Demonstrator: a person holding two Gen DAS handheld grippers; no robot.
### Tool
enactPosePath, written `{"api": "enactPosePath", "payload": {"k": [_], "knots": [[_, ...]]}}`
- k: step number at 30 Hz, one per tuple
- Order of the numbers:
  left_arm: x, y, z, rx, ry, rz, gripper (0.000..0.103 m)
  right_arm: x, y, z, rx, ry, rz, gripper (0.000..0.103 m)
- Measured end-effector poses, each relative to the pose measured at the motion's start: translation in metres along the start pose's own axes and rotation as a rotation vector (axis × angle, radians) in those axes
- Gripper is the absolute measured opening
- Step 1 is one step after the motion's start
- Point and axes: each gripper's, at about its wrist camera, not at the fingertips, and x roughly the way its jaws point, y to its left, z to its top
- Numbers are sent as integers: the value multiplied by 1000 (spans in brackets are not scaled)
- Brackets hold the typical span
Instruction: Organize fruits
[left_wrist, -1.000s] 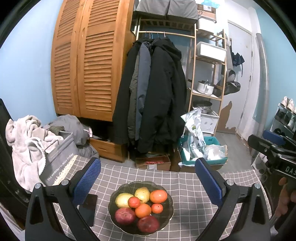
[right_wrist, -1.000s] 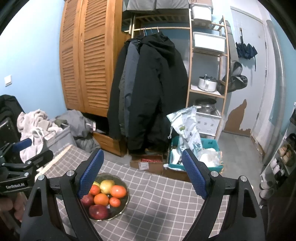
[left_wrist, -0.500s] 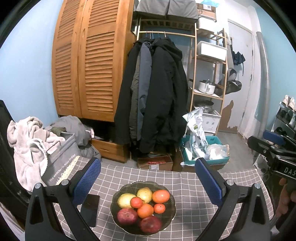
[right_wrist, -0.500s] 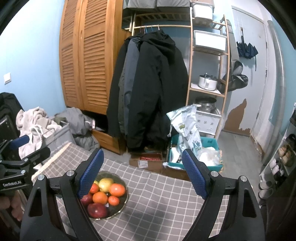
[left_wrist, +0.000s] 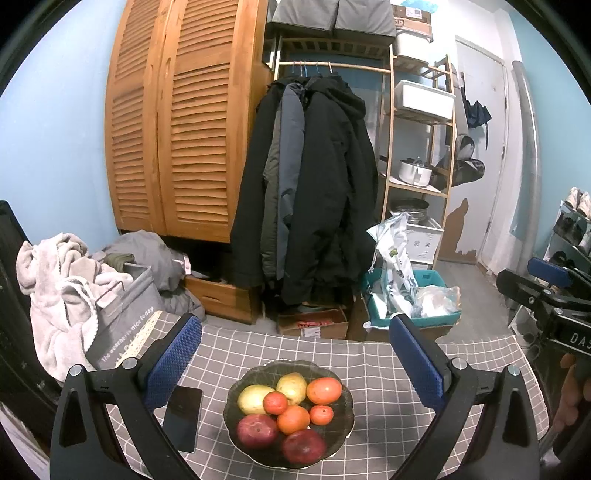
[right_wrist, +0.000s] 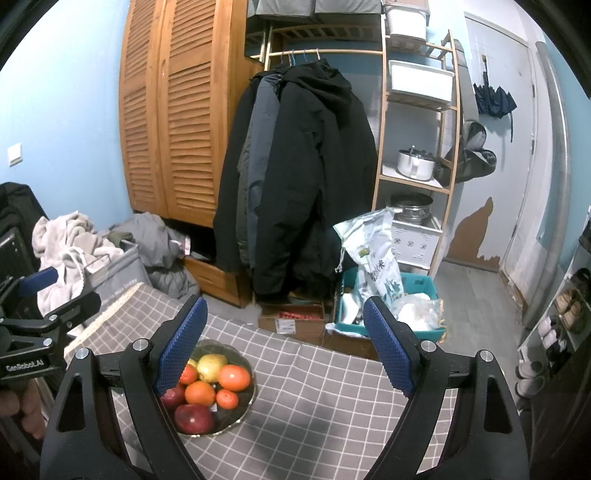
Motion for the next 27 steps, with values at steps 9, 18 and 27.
{"api": "enactPosePath", "payload": {"k": [9,18,27], "knots": [[1,3,1,17,0,14,102,0,0,0,-1,1,0,85],[1,3,1,22,-5,32,102,0,-1,0,-2,1,0,85],[-2,1,2,39,-21,58,102,0,0,0,-2,1,0,85]]}}
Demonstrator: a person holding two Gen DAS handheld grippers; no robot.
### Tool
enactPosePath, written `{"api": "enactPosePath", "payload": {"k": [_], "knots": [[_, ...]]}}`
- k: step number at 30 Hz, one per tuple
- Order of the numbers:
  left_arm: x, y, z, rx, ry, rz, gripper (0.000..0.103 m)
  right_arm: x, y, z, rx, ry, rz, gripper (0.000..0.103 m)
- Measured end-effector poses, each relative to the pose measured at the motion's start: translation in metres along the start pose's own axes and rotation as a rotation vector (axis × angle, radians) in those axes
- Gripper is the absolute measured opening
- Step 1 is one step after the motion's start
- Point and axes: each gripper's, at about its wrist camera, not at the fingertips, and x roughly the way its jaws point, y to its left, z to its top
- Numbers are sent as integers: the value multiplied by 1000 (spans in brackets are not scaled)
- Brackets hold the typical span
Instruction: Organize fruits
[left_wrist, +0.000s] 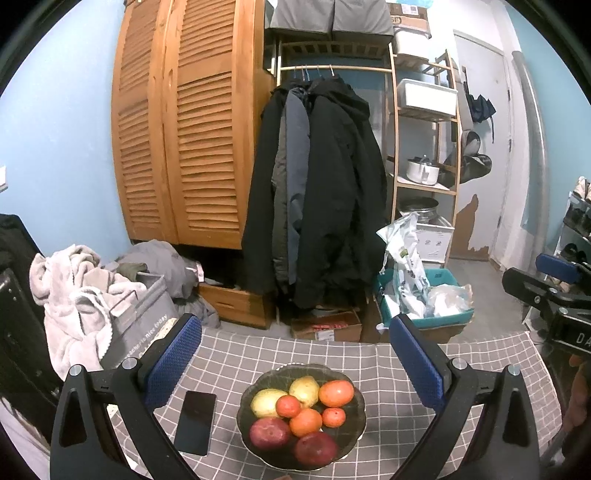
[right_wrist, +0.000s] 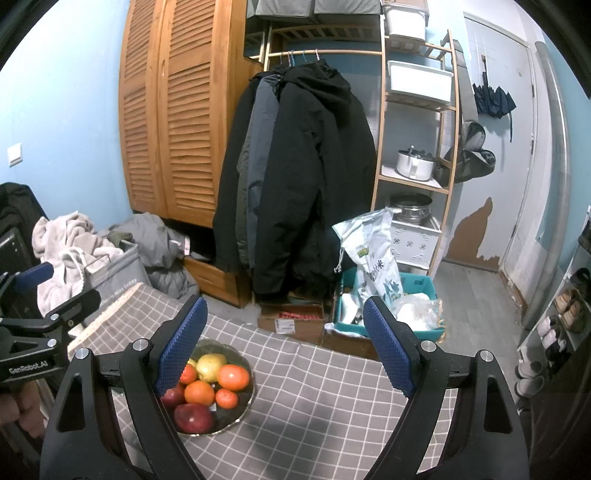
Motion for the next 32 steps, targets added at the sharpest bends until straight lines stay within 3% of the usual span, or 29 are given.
{"api": "enactPosePath", "payload": {"k": [32], "knots": [[0,-2,0,-20,11,2,102,0,0,-1,-1,1,0,85]]}}
